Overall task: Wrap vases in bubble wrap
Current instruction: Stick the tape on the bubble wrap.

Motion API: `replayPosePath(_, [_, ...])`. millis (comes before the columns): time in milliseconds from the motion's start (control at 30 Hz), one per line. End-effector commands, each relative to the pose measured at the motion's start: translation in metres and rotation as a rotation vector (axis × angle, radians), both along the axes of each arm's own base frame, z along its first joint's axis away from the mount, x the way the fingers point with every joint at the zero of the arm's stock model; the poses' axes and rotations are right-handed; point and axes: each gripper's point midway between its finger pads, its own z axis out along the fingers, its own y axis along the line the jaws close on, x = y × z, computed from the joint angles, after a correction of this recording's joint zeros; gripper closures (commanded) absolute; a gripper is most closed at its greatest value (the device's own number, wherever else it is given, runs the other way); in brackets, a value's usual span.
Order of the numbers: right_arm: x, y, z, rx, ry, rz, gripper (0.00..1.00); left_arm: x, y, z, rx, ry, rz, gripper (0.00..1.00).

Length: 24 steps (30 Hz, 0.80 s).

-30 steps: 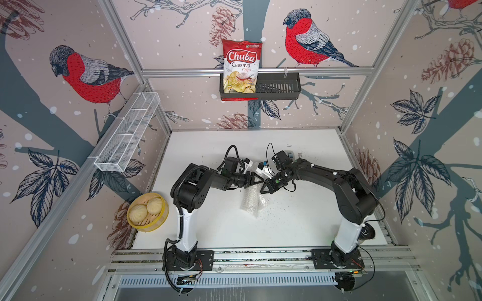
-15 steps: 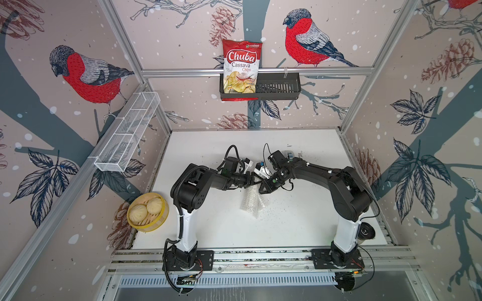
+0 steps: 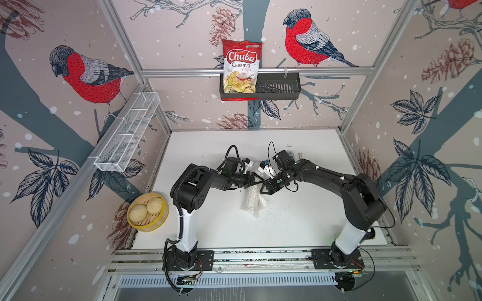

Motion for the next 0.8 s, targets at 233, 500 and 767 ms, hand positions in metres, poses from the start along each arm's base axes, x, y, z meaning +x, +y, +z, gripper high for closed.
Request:
replayPosePath(233, [0.016, -0.022, 0.024, 0.088, -0.097, -0.185, 0.57, 0.001, 0.006, -0.016, 0.073, -0.025, 0.018, 0.75])
replayPosePath(500, [0.007, -0.011, 0.017, 0.247, -0.026, -0.236, 0.90, 0.001, 0.006, -0.015, 0.072, -0.026, 0.020, 0.75])
replayPosePath(767, [0.003, 0.016, -0.004, 0.226, 0.018, -0.175, 0.93, 0.001, 0.006, -0.016, 0.074, -0.027, 0.020, 0.75])
